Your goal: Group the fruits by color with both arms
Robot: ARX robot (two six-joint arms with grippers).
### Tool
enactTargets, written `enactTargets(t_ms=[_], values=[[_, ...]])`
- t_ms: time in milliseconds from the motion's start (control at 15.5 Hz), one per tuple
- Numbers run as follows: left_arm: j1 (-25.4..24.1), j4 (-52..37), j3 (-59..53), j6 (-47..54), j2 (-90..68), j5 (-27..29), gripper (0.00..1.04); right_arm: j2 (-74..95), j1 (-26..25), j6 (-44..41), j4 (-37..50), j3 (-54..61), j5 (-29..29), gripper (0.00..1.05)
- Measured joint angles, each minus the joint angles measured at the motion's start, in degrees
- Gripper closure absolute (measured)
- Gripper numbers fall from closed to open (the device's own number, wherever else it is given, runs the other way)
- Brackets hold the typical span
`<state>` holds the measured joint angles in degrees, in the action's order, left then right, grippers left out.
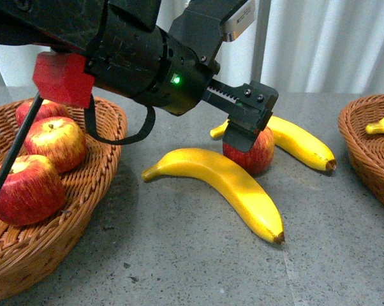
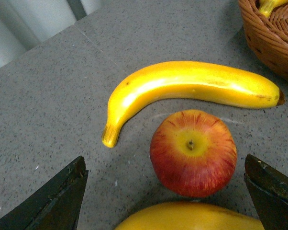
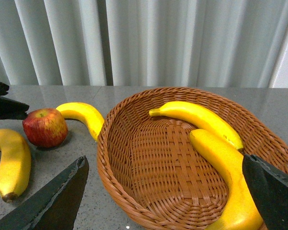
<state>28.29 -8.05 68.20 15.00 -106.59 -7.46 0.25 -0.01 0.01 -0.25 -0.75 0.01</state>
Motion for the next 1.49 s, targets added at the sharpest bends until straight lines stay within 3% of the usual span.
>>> enactTargets(t_ms=[194,1034,1163,1228,1486], values=[[0.13,2.1,6.51,-1.05,-6.05,-0.5,0.07,0.0,0.0,0.0,0.0,0.0,0.0,0.07],[3.3,2.23,7.19,-0.98,-11.72,-1.4,0.07,0.0,0.0,-0.02,0.0,0.0,0.0,0.07],[3.02,1.64,7.19,-0.98,-11.87,-1.2,0.27,0.0,0.0,0.0,0.0,0.0,0.0,0.07],[2.93,1.49,7.19,-0.98,-11.87,-1.09,0.31,0.0,0.0,0.0,0.0,0.0,0.0,0.07],[3.3,0.85,7.19,-0.98,-11.5,-0.48,0.34,0.0,0.0,-0.02,0.0,0.0,0.0,0.07]])
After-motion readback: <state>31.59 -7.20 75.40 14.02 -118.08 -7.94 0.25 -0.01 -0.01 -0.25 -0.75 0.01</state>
